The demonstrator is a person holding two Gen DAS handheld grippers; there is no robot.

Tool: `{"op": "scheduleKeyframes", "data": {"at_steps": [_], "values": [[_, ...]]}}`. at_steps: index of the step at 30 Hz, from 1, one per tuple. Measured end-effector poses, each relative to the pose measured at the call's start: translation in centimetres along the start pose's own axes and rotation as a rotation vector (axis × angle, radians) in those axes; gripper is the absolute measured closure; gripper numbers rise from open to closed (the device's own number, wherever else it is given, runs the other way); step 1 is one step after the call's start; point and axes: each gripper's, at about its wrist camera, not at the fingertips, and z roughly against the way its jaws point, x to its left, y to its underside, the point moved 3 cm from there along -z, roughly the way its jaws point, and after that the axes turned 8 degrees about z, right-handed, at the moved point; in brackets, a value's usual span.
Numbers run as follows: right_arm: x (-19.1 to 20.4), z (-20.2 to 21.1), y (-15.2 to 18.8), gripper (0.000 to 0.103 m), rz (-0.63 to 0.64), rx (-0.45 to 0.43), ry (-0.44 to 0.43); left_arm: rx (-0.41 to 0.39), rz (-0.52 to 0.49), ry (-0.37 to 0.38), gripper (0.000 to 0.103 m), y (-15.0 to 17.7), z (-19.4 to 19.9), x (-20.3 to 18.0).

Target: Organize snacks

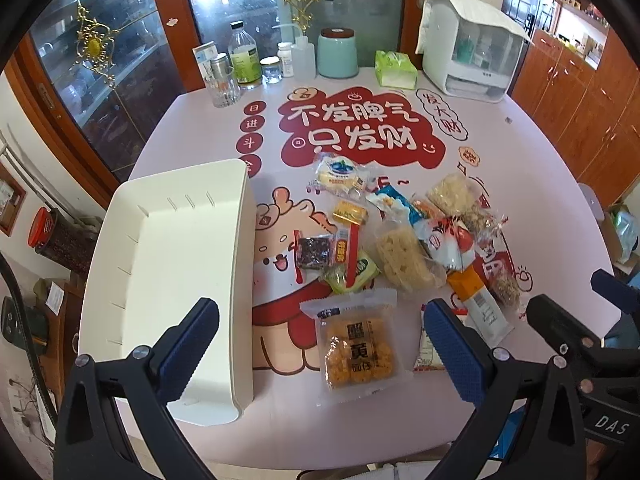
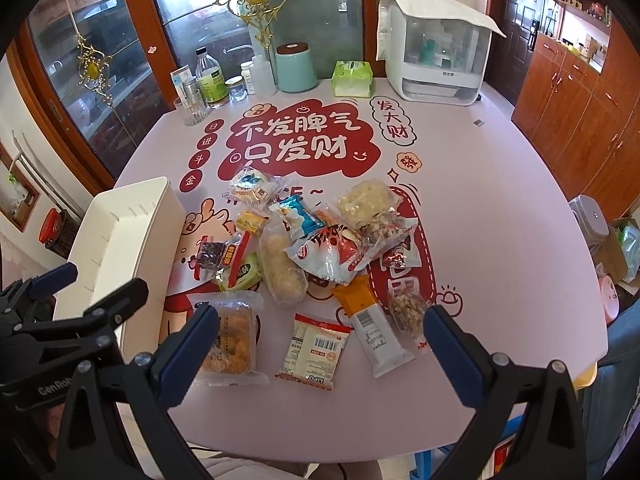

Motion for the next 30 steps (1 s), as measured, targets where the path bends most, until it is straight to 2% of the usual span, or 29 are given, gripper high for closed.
{"op": "scheduleKeyframes", "data": {"at_steps": [30], "values": [[-2.3,0.4,0.2,0.001,-0.021,-0.003,-0.013,0.001,-0.005,0.003,0.001,-0.1,0.2,-2.5]]}}
